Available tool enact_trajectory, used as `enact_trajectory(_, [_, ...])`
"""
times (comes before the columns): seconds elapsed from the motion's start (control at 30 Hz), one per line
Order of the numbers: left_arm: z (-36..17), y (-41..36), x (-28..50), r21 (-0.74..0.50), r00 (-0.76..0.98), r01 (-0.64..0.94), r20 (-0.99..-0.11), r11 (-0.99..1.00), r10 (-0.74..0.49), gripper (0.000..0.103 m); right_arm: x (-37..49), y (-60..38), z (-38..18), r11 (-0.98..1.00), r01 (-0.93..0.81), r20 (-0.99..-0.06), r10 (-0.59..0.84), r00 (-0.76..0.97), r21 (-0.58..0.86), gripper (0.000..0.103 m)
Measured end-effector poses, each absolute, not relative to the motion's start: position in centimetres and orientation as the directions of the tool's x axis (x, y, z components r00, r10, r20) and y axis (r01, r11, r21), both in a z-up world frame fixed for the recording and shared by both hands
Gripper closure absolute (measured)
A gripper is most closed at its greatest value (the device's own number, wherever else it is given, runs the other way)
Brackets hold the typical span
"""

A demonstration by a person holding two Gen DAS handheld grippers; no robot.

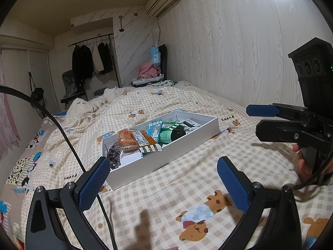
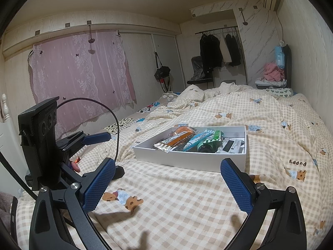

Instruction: Organize objects

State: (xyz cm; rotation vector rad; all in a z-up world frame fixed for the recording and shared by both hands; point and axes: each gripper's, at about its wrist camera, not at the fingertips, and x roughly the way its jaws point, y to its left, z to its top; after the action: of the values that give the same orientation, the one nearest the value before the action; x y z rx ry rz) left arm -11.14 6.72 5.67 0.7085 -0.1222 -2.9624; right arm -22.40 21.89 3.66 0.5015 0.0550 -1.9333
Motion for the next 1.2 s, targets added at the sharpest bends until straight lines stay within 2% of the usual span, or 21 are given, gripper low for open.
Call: enact_trajectory(1.2, [5.6, 6.15, -11.48, 0.053, -0.882, 0.067, -0.463, -0.996, -0.084, 0.0, -22.4, 21.89, 3.76, -0.413, 0.89, -0.37, -0.871, -0.325, 0.191, 0.001])
